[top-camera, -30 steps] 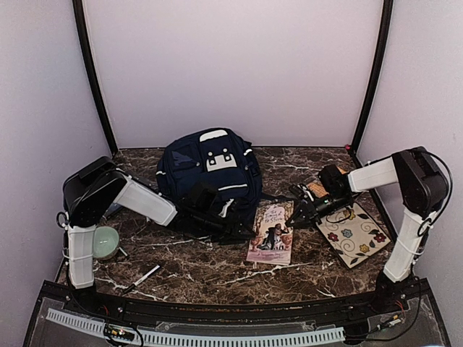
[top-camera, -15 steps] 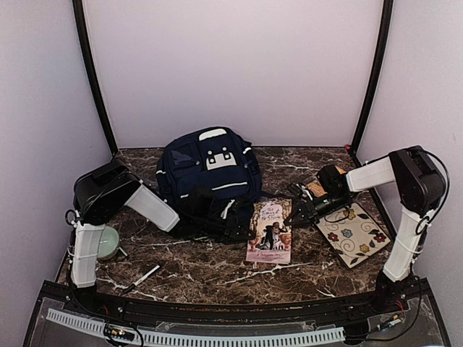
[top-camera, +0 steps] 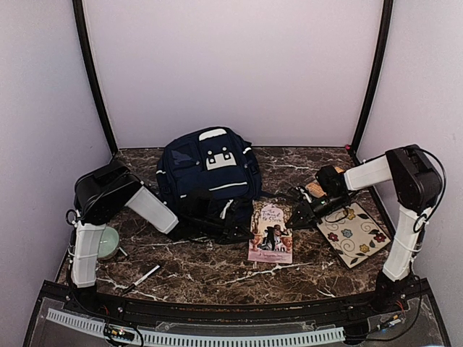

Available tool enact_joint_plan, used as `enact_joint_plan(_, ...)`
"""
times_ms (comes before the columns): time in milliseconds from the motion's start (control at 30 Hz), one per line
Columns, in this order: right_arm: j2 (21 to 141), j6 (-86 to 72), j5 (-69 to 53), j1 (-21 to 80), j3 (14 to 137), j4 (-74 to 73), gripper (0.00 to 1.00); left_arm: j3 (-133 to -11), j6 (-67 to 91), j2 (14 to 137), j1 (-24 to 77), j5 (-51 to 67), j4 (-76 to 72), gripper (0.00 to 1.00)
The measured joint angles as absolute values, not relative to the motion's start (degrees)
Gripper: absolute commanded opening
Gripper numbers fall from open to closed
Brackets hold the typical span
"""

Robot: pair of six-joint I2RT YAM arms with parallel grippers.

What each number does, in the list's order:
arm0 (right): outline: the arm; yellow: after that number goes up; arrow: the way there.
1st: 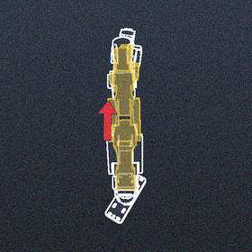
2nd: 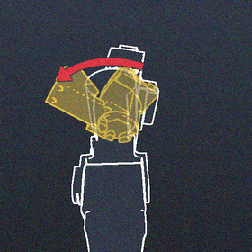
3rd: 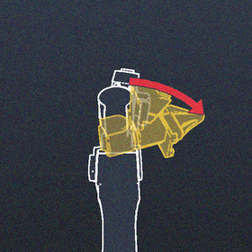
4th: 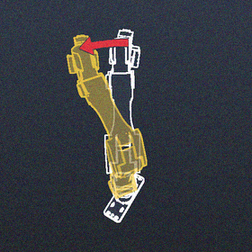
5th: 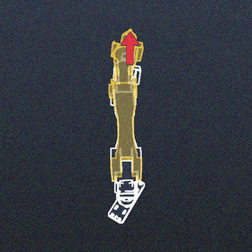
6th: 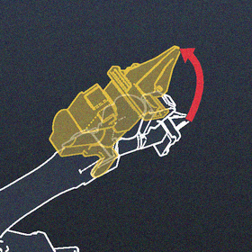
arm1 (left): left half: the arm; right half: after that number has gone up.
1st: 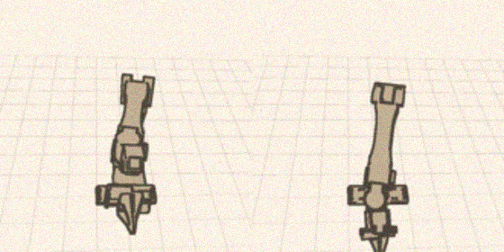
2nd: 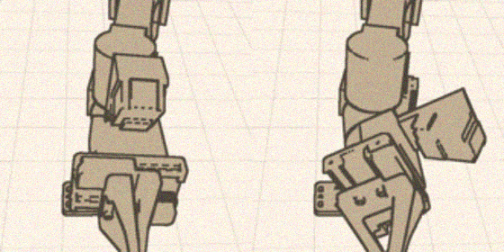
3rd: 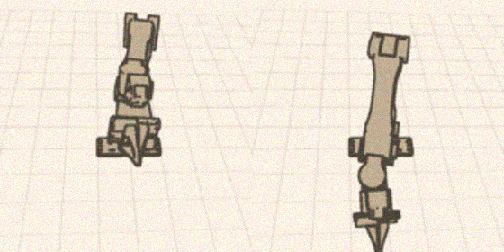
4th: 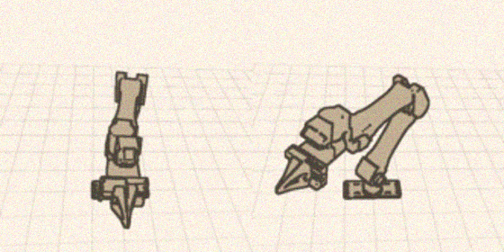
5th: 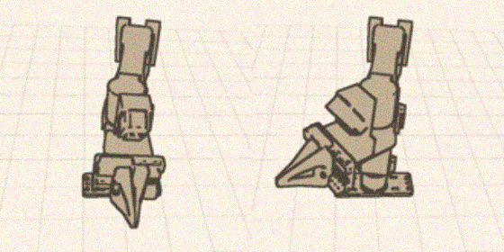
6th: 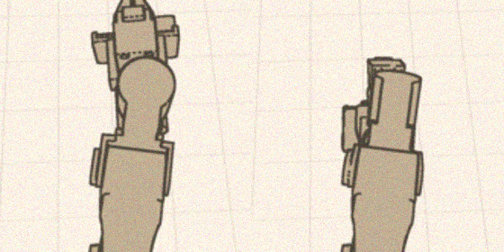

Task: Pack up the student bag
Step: Pass from the right arm to the left, then pass from the left arm to the right

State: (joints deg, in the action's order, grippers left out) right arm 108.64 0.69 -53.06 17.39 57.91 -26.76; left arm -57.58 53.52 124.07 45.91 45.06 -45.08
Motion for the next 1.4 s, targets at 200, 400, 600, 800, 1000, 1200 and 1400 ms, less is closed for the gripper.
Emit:
enact_joint_plan(200,105.0,2.2,-42.7,15.9,58.7,-28.0,0.52,-56.0,51.3,121.7,45.9,43.9,-42.0,0.0)
enact_joint_plan(400,98.1,10.1,-42.2,15.0,63.5,-28.2,0.74,-55.5,43.3,116.2,46.2,42.1,-32.4,0.0)
enact_joint_plan(600,95.4,15.0,-49.3,15.6,65.3,-26.5,0.84,-55.6,33.9,111.2,46.2,42.8,-24.4,0.0)
enact_joint_plan(800,99.7,21.6,-52.7,18.8,73.1,-28.2,0.83,-57.0,25.8,108.7,46.2,46.2,-18.8,0.0)
enact_joint_plan(1000,104.2,28.8,-56.7,21.8,75.1,-32.8,0.75,-58.1,19.5,105.9,46.2,47.5,-14.4,0.0)
enact_joint_plan(1200,106.7,35.5,-59.4,26.1,75.2,-39.8,0.42,-58.2,15.4,104.0,46.2,47.0,-11.3,0.0)
enact_joint_plan(1400,107.7,41.3,-61.0,26.6,77.9,-47.2,0.01,-58.5,13.2,103.8,45.9,45.7,-8.6,0.06)
